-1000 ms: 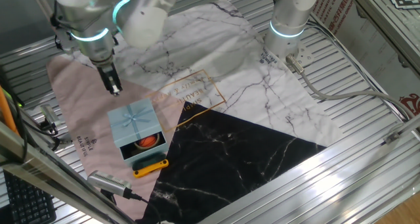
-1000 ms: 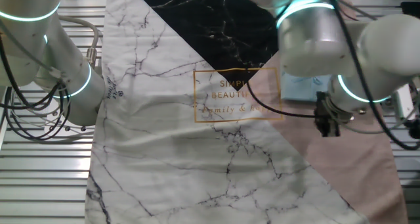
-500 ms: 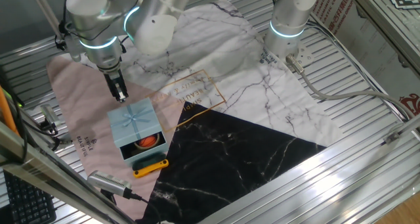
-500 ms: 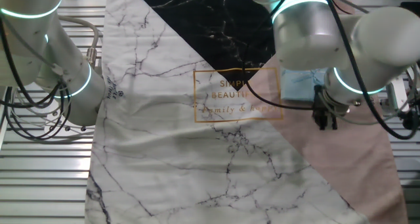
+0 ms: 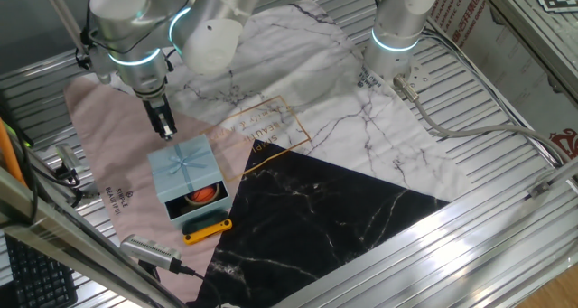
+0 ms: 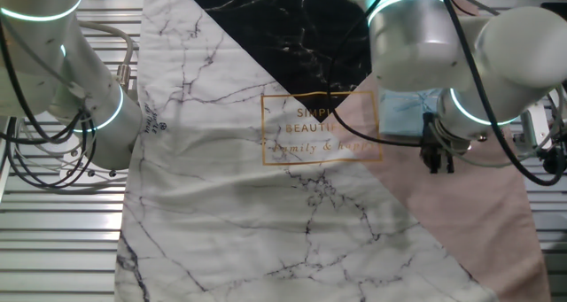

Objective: Slide the outer casing onto the gift box

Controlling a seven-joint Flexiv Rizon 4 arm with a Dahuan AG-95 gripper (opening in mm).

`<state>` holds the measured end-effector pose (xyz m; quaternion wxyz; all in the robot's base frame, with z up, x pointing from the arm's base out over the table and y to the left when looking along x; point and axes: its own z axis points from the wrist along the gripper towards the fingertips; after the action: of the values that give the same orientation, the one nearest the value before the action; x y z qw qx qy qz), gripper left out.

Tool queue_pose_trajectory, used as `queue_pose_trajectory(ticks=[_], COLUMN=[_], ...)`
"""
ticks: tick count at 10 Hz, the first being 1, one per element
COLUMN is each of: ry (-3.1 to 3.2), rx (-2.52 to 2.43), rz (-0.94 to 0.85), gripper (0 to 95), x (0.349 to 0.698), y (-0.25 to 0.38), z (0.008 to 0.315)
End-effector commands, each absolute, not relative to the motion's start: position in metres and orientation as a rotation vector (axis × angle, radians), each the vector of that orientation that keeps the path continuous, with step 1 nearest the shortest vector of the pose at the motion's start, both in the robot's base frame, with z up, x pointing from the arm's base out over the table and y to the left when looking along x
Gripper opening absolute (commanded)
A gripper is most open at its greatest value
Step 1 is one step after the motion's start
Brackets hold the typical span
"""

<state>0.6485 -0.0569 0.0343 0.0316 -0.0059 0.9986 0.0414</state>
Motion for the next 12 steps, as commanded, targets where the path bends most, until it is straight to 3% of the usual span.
queue_pose_trajectory(ticks=[1,12], ry=[3.075,3.076], rx=[-0.012,-0.049], rz=[0.130,0.115], gripper=[0.0,0.0], x=[0.648,0.629], y=[-0.057,-0.060], z=[0.035,0.031])
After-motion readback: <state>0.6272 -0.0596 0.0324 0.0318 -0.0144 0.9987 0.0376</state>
